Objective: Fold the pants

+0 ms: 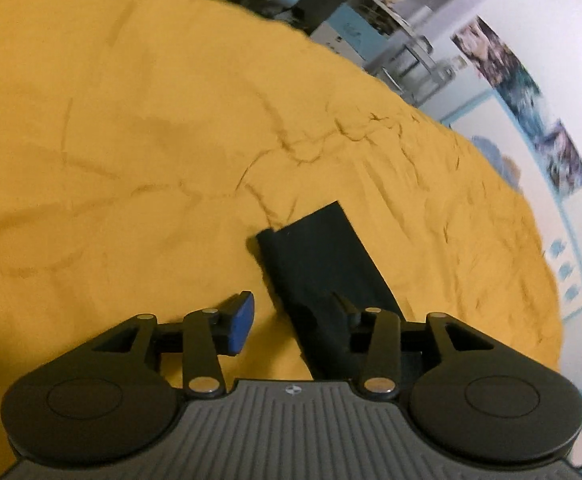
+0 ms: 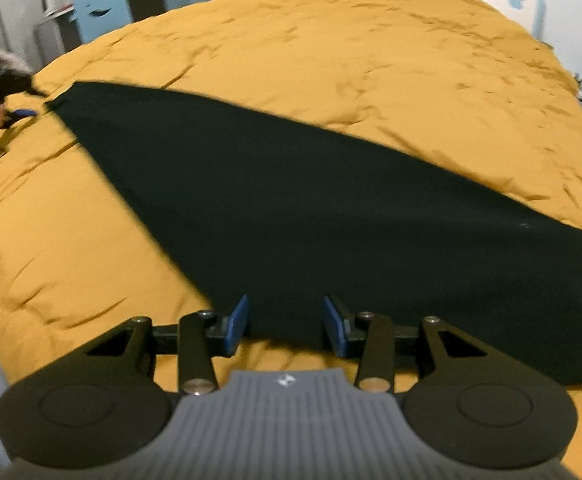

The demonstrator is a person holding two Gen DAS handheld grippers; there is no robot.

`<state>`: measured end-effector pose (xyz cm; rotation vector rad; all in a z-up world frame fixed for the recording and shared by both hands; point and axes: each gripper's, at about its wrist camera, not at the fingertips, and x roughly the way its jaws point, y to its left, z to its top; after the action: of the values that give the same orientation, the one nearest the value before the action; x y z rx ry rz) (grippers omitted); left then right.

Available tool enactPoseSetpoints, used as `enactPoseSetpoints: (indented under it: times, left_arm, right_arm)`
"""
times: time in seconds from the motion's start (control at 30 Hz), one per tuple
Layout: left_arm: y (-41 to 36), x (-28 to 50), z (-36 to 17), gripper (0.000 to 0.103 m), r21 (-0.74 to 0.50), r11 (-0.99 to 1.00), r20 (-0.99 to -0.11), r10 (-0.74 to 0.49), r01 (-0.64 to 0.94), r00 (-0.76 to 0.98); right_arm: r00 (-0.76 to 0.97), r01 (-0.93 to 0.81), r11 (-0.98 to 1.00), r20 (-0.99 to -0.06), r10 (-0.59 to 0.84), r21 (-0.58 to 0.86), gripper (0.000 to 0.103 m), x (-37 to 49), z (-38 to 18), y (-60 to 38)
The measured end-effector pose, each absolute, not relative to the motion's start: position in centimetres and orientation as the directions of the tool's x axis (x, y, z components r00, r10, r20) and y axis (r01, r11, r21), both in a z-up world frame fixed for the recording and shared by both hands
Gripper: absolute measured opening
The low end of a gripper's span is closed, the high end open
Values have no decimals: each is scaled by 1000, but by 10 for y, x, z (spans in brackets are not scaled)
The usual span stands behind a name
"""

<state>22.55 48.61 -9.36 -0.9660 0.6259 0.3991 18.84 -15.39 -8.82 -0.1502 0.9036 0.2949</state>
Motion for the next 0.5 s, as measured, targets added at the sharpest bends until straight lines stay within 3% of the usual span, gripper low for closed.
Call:
enactPoseSetpoints:
  times: [0.2,0.3,0.33,0.43,0.5]
  left_arm:
    - [488,229,-112,50,-667,456,-632,70,-588,772]
    - [484,238,-114,49,-657,462,-632,92,-595,769]
    - [483,242,-115,46,-646,469,-638,102,-602,764]
    - [480,249,-120,25,-591,493,-672,136,-638,728]
    - [482,250,-122,18,-593,469,-680,145,-655,719]
  right_arm:
    - [563,-400,914,-805,188,-67,37,183,-96,-129]
    - [560,-416,901,-816,143,-127,25,185,-105,-126]
    - [552,-416,901,-822,141,-124,18,187,-107,-128]
    - [541,-388,921,-818,192,-40,18,191,-102,-142]
    - [542,-362,932,-810,225,17,19,192,-98,-152]
